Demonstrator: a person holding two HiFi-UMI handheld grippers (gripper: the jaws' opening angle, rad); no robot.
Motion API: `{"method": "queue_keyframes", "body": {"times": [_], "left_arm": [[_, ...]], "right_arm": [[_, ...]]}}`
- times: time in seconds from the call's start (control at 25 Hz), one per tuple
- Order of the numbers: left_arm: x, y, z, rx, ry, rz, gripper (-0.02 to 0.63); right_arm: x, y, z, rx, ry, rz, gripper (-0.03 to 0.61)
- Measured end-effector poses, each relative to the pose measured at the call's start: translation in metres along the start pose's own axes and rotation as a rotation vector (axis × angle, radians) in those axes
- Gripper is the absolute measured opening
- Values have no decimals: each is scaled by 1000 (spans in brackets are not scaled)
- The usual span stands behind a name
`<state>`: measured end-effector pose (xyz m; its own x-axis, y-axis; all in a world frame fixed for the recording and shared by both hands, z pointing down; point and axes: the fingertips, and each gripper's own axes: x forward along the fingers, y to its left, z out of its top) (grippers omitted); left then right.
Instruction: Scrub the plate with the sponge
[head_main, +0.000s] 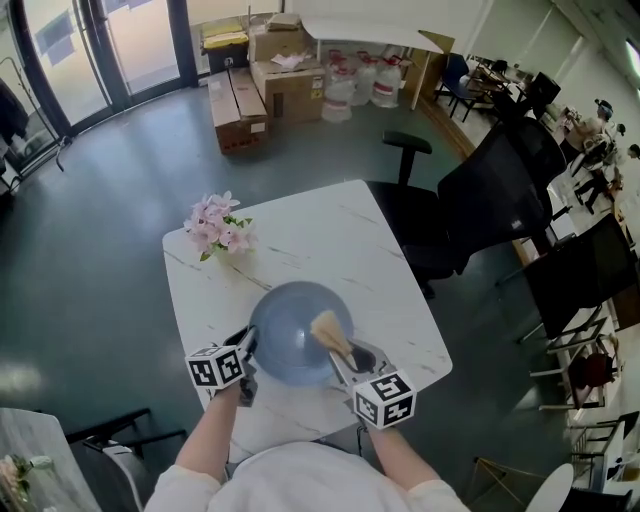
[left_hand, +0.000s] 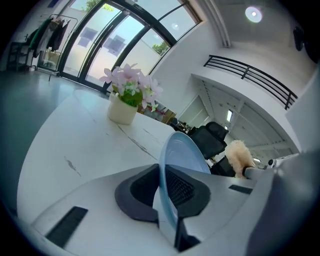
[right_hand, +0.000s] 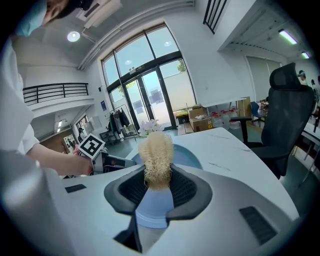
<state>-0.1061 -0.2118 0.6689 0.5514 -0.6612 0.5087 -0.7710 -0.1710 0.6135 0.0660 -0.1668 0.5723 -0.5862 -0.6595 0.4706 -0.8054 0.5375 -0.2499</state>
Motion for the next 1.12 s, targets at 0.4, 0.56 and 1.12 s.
{"method": "queue_keyframes", "body": {"times": [0.4,0.56,1.12], "left_arm": [[-48,-37,41,14,-191,-36,43],[-69,-56,52,42,-252,-59,43],[-94,-100,52,146,-293,-96,43]], "right_arm": [[-7,21,17,-53,-49,51,117],[-15,31,21,-67,-67,71,117],[-28,56,15,-253,-12,100,117]]}}
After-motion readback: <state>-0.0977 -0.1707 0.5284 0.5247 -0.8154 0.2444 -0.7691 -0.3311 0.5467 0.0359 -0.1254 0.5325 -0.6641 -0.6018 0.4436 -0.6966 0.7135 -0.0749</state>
